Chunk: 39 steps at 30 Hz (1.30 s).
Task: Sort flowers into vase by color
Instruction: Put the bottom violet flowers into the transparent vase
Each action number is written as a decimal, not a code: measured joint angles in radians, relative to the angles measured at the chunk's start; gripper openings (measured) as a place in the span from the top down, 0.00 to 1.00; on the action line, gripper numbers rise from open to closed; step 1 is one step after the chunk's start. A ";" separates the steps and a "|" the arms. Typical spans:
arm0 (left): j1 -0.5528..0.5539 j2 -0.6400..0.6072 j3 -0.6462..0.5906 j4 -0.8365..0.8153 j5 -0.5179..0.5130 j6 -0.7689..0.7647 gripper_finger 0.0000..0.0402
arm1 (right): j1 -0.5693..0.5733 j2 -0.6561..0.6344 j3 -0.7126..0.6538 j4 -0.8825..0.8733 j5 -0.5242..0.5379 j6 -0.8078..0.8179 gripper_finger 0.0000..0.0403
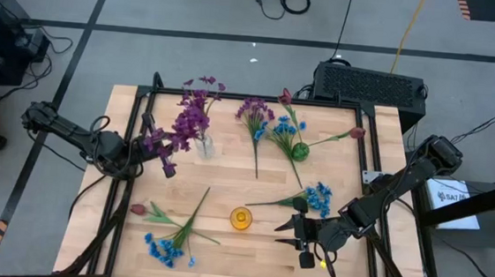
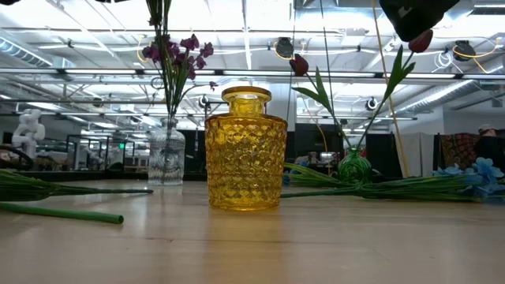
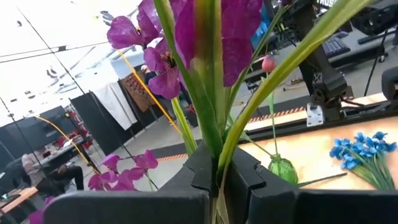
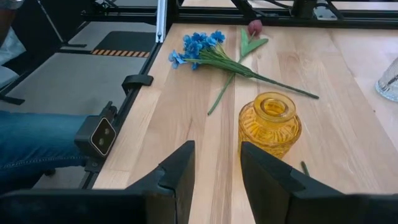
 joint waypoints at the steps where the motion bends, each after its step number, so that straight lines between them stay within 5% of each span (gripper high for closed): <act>1: 0.000 -0.001 0.000 -0.002 0.000 0.008 0.96 | 0.000 0.000 0.000 0.000 0.000 0.000 0.70; 27: 0.069 0.050 0.000 -0.023 -0.005 -0.016 0.96 | 0.000 0.000 0.000 0.002 0.000 0.000 0.70; 39: 0.123 0.051 0.000 -0.094 0.011 -0.146 0.94 | 0.000 0.000 0.000 0.002 0.000 0.000 0.70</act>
